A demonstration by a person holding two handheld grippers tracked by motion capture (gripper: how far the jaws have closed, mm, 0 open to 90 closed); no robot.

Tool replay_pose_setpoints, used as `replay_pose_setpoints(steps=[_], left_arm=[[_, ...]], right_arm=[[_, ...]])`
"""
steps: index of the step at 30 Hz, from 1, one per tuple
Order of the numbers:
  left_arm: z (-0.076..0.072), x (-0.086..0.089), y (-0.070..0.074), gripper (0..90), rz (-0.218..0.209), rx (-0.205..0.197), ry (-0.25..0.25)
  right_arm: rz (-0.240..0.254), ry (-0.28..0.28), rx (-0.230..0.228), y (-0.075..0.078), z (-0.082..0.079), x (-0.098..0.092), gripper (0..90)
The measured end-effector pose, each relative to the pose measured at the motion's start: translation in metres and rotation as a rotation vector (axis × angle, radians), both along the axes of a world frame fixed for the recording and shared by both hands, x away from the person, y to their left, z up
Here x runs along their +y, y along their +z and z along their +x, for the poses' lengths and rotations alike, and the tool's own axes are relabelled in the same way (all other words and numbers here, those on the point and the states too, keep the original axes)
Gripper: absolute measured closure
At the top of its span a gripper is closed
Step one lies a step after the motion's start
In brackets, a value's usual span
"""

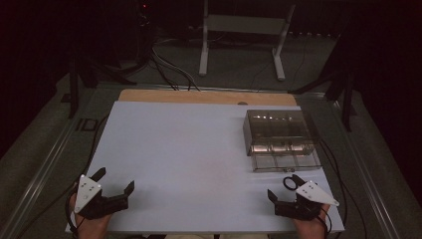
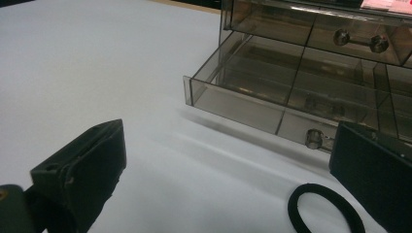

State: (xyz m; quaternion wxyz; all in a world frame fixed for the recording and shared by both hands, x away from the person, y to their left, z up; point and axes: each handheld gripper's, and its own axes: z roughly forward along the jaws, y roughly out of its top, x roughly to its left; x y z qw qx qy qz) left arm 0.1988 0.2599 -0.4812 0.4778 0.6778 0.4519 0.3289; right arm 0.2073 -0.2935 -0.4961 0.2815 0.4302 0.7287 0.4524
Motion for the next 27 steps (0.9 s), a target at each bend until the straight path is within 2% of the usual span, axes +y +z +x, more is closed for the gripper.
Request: replay_pose_setpoints(steps=[8, 17, 22, 27], left_arm=[[0.0003, 0.0033, -0.0013, 0.4, -0.004, -0.005, 0.024], [0.0007, 0.0032, -0.0012, 1.7, 0.000, -0.004, 0.020], [0.0009, 0.0042, -0.0014, 1.6, -0.002, -0.004, 0.023], [0.0009, 0.0026, -0.0016, 0.2, 0.020, -0.004, 0.039]], right_arm=[[0.009, 0.005, -0.011, 0.0012, -0.0009, 0.0007, 0.5], [0.011, 0.016, -0.036, 0.0042, -0.0041, 0.0032, 0.5], [0.008, 0.013, -0.036, 0.0066, -0.0043, 0.0034, 0.5], [0.003, 0.007, -0.035, 0.0089, -0.0055, 0.0020, 0.5]])
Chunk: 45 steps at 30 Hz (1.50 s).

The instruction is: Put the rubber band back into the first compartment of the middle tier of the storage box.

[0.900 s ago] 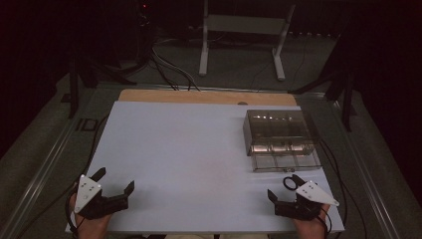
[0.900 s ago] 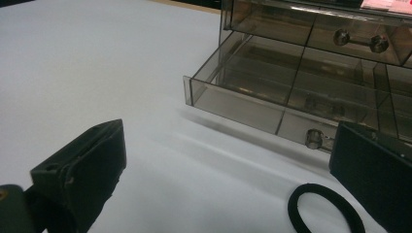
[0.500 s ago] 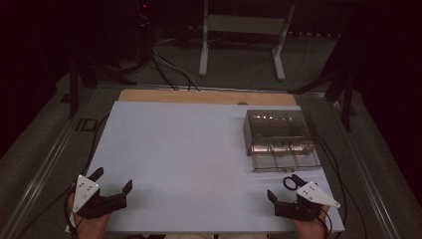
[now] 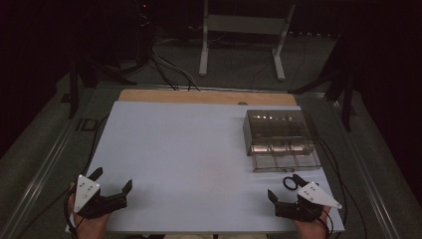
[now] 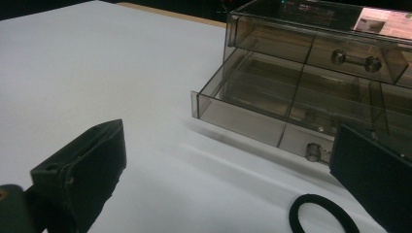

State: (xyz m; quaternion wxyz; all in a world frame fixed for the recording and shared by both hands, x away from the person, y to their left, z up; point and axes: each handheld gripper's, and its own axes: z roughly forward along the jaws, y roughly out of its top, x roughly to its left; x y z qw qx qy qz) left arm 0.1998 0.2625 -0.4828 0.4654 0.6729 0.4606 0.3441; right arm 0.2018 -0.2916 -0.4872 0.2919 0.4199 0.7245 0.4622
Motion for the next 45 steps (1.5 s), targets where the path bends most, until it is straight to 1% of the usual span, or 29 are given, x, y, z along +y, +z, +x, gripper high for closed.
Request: replay_pose_setpoints(steps=[5, 9, 10, 11, 15, 18, 20, 24, 25, 27, 32, 38, 45], left_arm=[[0.000, 0.000, 0.000, 0.2, 0.002, 0.002, -0.003], [0.000, 0.001, 0.000, 0.3, -0.007, 0.001, -0.002], [0.000, 0.001, 0.001, 0.3, -0.004, 0.001, -0.004], [0.000, 0.000, 0.001, 0.3, 0.009, 0.004, -0.005], [0.000, -0.001, 0.002, 0.3, 0.012, 0.000, -0.001], [-0.001, 0.000, 0.003, 0.4, 0.011, -0.005, 0.000], [0.000, 0.001, 0.003, 0.4, 0.000, -0.003, -0.007], [0.000, 0.001, 0.003, 0.4, -0.001, 0.001, -0.006], [0.000, 0.001, 0.003, 0.4, 0.001, 0.000, -0.008], [0.000, 0.000, 0.003, 0.4, 0.004, 0.002, -0.012], [0.000, 0.000, 0.002, 0.4, 0.004, -0.001, -0.002], [0.000, 0.001, 0.002, 0.4, -0.005, -0.002, 0.001], [0.000, 0.001, 0.001, 0.4, -0.007, -0.001, 0.006]], right_arm=[[0.002, -0.006, 0.000, 0.003, -0.001, -0.001, 0.5], [-0.010, -0.003, 0.002, 0.008, 0.000, -0.002, 0.5], [-0.014, -0.004, 0.000, 0.009, 0.001, -0.003, 0.5], [-0.015, -0.004, 0.001, 0.010, 0.001, -0.003, 0.5], [-0.024, -0.003, 0.008, 0.012, 0.004, -0.004, 0.5], [-0.033, 0.000, 0.014, 0.014, 0.006, -0.005, 0.5], [-0.038, 0.000, 0.016, 0.015, 0.006, -0.005, 0.5], [-0.046, 0.002, 0.023, 0.015, 0.008, -0.006, 0.5], [-0.058, 0.002, 0.025, 0.016, 0.010, -0.006, 0.5], [-0.058, 0.000, 0.027, 0.016, 0.010, -0.006, 0.5], [-0.071, -0.005, 0.036, 0.018, 0.015, -0.008, 0.5], [-0.075, -0.003, 0.053, 0.017, 0.019, -0.011, 0.5], [-0.082, -0.002, 0.072, 0.015, 0.022, -0.013, 0.5]])
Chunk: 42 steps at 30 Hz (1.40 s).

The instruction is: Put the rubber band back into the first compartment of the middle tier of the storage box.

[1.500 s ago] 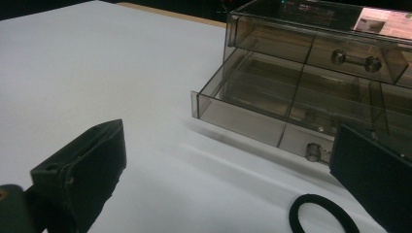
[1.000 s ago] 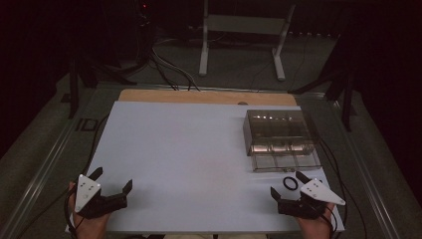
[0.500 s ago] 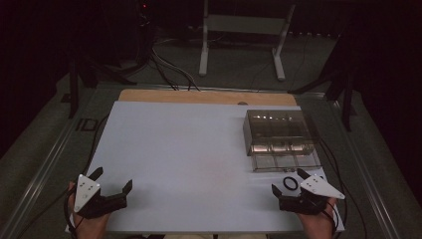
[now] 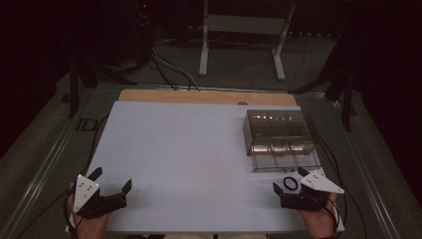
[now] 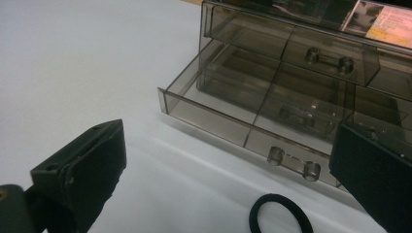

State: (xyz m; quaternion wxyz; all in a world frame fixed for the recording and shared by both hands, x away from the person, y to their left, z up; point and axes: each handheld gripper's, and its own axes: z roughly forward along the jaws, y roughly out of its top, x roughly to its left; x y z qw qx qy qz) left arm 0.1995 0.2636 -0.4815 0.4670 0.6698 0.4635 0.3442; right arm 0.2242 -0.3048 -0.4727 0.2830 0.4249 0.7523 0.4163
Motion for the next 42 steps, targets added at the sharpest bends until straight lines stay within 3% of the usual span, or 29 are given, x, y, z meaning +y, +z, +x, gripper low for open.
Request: replay_pose_setpoints(steps=[20, 42], left_arm=[[0.000, -0.001, -0.001, 0.3, 0.014, 0.001, 0.011], [0.001, -0.004, -0.001, 0.4, 0.032, 0.010, 0.015]], right_arm=[[-0.043, -0.015, 0.076, -0.007, 0.011, -0.010, 0.5], [-0.068, -0.094, 0.217, -0.019, 0.022, -0.032, 2.9]])
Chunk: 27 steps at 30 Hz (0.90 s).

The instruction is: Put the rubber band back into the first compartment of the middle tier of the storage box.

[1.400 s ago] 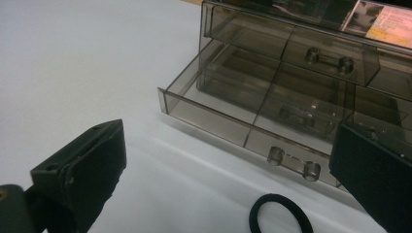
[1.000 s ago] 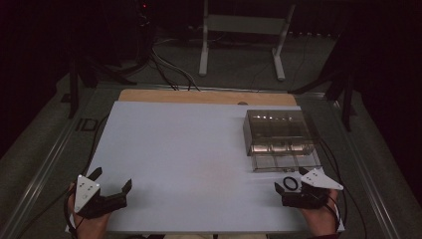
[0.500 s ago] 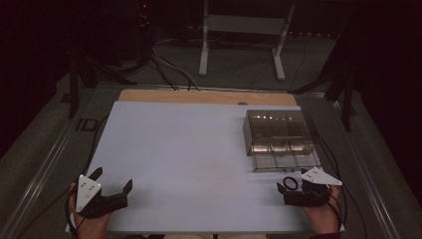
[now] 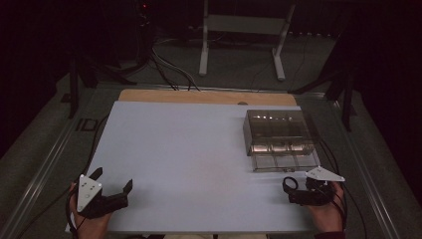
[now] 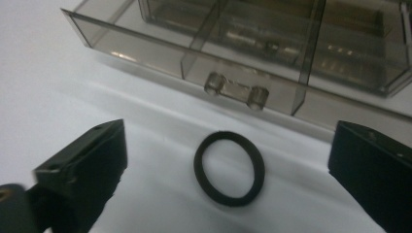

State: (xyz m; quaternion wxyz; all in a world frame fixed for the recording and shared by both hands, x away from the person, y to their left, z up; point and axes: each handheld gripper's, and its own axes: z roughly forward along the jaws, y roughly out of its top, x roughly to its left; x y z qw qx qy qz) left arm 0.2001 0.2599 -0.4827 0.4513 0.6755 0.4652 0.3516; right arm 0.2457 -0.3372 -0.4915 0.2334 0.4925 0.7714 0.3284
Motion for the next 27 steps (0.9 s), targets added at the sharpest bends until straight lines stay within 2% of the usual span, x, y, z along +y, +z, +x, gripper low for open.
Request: replay_pose_setpoints(steps=[5, 7, 9, 10, 12, 13, 16, 17, 19, 24, 27], left_arm=[[0.000, 0.000, 0.000, 0.4, 0.000, 0.000, 0.000], [0.000, 0.000, 0.000, 0.4, 0.000, 0.001, 0.001], [0.000, 0.000, 0.000, 0.4, -0.001, 0.001, 0.001], [0.000, 0.000, 0.000, 0.4, -0.001, 0.002, 0.002], [0.000, 0.000, 0.000, 0.4, 0.000, 0.004, 0.004], [0.001, 0.000, 0.000, 0.4, -0.001, 0.005, 0.004], [0.001, 0.000, -0.001, 0.4, -0.003, 0.006, 0.004], [0.001, 0.000, -0.001, 0.4, -0.003, 0.006, 0.004], [0.001, 0.000, -0.001, 0.4, -0.004, 0.006, 0.004], [0.001, 0.000, -0.001, 0.4, -0.008, 0.006, 0.004], [0.001, 0.000, -0.001, 0.4, -0.008, 0.007, 0.004]], right_arm=[[0.013, -0.004, 0.033, -0.001, 0.002, -0.004, 7.2], [0.007, -0.015, 0.057, -0.002, 0.005, -0.006, 16.1], [0.003, -0.020, 0.067, -0.002, 0.006, -0.006, 17.6], [-0.016, -0.030, 0.077, -0.002, 0.008, -0.007, 25.3], [-0.023, -0.033, 0.084, -0.003, 0.009, -0.007, 28.0], [-0.025, -0.032, 0.100, -0.003, 0.011, -0.008, 35.7], [-0.019, -0.019, 0.131, -0.006, 0.014, -0.009, 45.7], [-0.019, -0.019, 0.131, -0.006, 0.014, -0.009, 45.7], [-0.025, -0.017, 0.148, -0.009, 0.016, -0.009, 52.6], [-0.025, -0.036, 0.163, -0.013, 0.020, -0.011, 60.5], [-0.030, -0.038, 0.187, -0.016, 0.023, -0.012, 65.6]])
